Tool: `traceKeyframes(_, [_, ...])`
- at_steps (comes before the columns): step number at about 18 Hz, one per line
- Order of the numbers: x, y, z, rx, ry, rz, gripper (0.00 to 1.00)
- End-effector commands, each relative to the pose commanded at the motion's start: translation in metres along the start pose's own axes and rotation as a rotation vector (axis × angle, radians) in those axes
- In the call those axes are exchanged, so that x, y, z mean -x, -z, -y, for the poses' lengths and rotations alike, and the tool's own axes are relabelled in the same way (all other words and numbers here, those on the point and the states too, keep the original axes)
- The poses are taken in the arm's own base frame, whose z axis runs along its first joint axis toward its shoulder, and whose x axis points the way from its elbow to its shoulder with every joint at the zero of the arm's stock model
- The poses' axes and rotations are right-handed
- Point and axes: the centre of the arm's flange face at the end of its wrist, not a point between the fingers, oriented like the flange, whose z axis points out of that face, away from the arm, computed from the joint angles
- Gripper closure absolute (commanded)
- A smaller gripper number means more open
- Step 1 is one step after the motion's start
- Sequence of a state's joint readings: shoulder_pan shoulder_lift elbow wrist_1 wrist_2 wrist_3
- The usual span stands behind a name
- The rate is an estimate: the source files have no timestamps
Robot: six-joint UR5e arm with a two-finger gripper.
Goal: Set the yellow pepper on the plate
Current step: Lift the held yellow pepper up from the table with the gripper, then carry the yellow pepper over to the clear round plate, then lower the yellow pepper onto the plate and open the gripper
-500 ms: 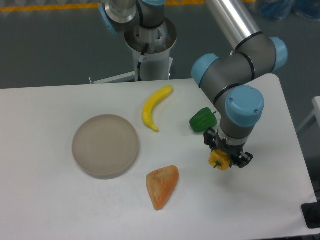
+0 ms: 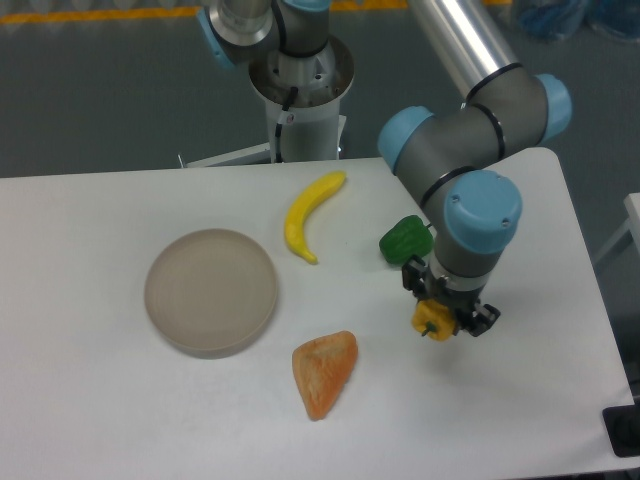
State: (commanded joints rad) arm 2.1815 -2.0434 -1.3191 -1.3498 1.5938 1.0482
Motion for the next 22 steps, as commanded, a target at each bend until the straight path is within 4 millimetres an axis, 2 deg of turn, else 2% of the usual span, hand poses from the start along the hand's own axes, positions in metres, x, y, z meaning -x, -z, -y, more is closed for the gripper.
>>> traceKeyframes(3, [-0.054,-0.001,0.037,0.000,-0.015,-0.011,0.88])
traceKeyframes(4, [-0.081,0.003,0.053,-0.011,-0.035,-0.018,0.88])
traceKeyframes(6, [-0.117,0.000,0.071,-0.019,-0.043,-0.044,0.88])
traceKeyframes(7, [-0.147,-0.005,0.083,-0.029,-0.042,-0.080,0.88])
traceKeyframes(11, [-0.212,-0.033,0.103,-0.009,-0.054,-0.152,0.88])
traceKeyframes(14, [-0.235,-0.039,0.112,0.006,-0.036,-0.152,0.88])
traceKeyframes(16, [-0.244,-0.048,0.115,0.013,-0.019,-0.154,0.87])
traceKeyframes(19, [-0.262,-0.067,0.126,-0.016,-0.015,-0.119,0.81])
traceKeyframes(20, [-0.263,-0.070,0.125,-0.014,-0.013,-0.122,0.77])
traceKeyframes(21, [-0.264,-0.070,0.126,-0.014,-0.015,-0.122,0.64])
traceKeyframes(22, [-0.263,-0.069,0.126,-0.019,-0.015,-0.116,0.01])
